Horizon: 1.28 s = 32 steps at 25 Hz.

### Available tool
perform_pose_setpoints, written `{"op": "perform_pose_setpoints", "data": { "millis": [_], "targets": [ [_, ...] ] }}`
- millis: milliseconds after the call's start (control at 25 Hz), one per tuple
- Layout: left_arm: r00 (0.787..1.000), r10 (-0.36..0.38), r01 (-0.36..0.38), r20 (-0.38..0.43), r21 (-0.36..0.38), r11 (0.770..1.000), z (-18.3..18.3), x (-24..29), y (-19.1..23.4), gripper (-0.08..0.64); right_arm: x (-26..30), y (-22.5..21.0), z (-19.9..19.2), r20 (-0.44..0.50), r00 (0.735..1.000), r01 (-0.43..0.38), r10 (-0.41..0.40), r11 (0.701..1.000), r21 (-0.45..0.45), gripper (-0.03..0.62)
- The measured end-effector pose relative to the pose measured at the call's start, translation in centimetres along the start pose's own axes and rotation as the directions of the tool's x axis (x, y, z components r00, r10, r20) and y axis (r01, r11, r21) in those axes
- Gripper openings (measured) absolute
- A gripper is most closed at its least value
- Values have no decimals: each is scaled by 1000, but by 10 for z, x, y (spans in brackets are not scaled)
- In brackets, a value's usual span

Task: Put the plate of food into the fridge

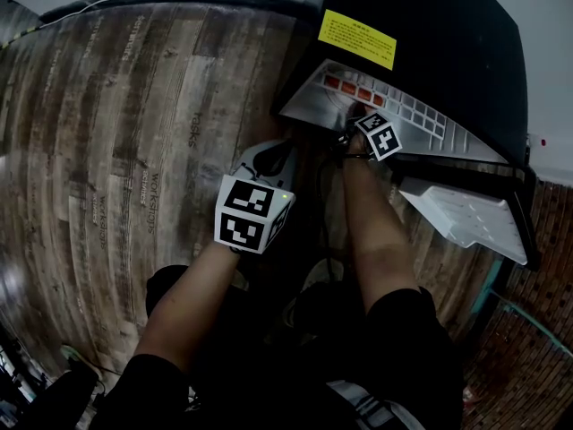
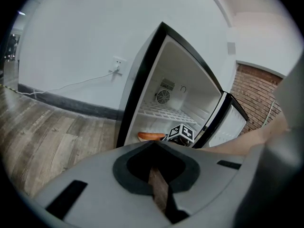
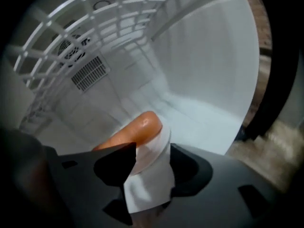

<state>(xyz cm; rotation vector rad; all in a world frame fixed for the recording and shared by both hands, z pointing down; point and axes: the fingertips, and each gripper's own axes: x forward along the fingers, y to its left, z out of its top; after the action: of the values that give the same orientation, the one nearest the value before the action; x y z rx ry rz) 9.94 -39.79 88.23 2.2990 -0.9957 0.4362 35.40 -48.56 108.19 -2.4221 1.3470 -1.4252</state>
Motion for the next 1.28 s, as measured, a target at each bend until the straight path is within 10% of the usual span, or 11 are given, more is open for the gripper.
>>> {"op": "perform_pose_setpoints", "data": {
  "millis": [160,280,320,360,800,1000,1280],
  "targets": [
    [1000,-5,5,0,2,1000,1,-1,2,-3,-12,-6,12,78,990,134,-118,958,-254,242],
    [1000,-4,4,5,3,1000,2,0,4,-3,-19,-18,15,104,986,151,-129,958,-244,178],
    [1000,-4,4,8,0,1000,3,1,5,-3,-25,-17,8,77,991,128,-113,966,-224,25],
    [1000,-5,5,12,-2,1000,4,3,5,-3,-33,-14,2,46,996,89,-80,972,-216,14],
    [999,-41,40,10,84,996,14,36,-14,-3,-188,56,18,209,928,-178,309,859,-479,12],
    [998,-62,59,22,102,993,19,44,-32,-5,-233,68,33,226,902,-175,367,791,-587,12],
    [992,-84,69,93,154,986,57,20,-64,-5,-283,85,73,234,903,-144,360,768,-624,12]
  ]
}}
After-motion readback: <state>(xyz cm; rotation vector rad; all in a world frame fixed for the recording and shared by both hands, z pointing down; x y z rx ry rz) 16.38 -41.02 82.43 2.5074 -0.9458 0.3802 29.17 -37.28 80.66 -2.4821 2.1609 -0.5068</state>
